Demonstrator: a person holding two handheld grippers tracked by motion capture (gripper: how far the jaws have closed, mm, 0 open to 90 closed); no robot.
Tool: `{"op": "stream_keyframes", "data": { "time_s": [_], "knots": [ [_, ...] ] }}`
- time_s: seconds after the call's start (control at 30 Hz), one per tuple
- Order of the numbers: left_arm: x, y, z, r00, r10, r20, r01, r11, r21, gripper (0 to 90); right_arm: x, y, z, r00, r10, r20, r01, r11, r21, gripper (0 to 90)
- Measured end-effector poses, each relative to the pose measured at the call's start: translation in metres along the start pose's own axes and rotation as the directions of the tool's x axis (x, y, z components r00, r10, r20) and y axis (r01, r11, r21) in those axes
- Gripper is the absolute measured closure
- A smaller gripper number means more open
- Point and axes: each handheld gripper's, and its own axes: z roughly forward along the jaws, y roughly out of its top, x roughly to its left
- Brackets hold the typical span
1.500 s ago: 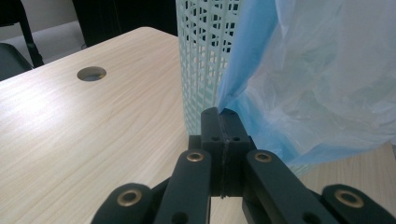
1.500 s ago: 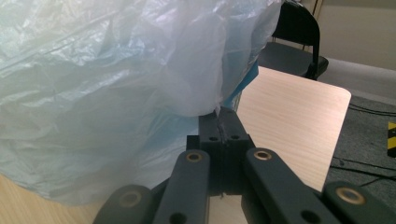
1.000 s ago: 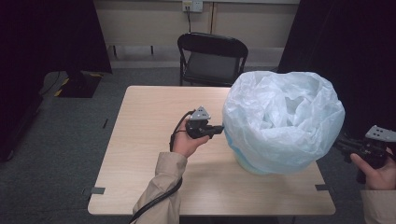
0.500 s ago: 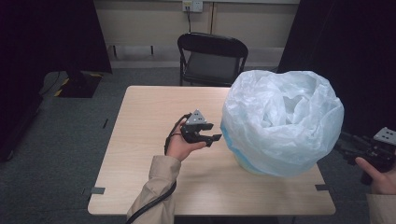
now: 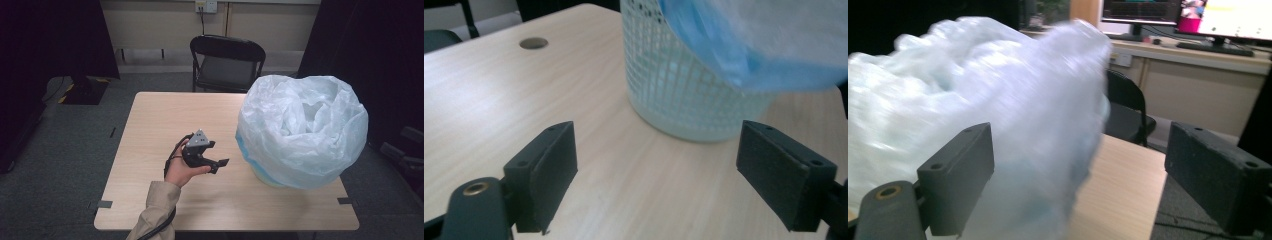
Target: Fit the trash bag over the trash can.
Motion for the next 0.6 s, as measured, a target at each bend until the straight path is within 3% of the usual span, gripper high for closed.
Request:
{"op": "stream_keyframes", "data": {
  "time_s": [0.1, 0.13, 0.27, 0.37, 0.47, 0.6],
  "knots": [
    [-0.002, -0.009, -0.001, 0.9998, -0.019, 0.005, 0.019, 0.9997, 0.018, 15.4, 0.010, 0.012, 0.004, 0.9989, -0.037, -0.029, 0.037, 0.999, 0.003, 11.8],
    [-0.002, -0.019, -0.003, 0.9999, -0.010, -0.001, 0.010, 0.9996, 0.027, 15.4, 0.023, 0.025, 0.014, 0.9953, -0.081, -0.054, 0.082, 0.997, 0.015, 11.8],
    [-0.005, -0.036, -0.004, 0.9998, -0.019, -0.005, 0.019, 0.9988, 0.045, 15.4, 0.039, 0.040, 0.040, 0.9884, -0.121, -0.092, 0.124, 0.992, 0.030, 11.9],
    [-0.006, -0.042, -0.005, 0.9999, -0.017, 0.002, 0.017, 0.9984, 0.054, 15.4, 0.043, 0.045, 0.061, 0.9867, -0.129, -0.098, 0.136, 0.988, 0.068, 12.0],
    [-0.007, -0.048, -0.006, 0.9998, -0.016, 0.006, 0.016, 0.9978, 0.064, 15.4, 0.041, 0.045, 0.083, 0.9878, -0.108, -0.112, 0.121, 0.986, 0.112, 12.2],
    [-0.008, -0.052, -0.008, 0.9999, -0.013, 0.009, 0.012, 0.9970, 0.076, 15.4, 0.038, 0.039, 0.107, 0.9882, -0.120, -0.095, 0.136, 0.972, 0.189, 12.7]
  ]
}}
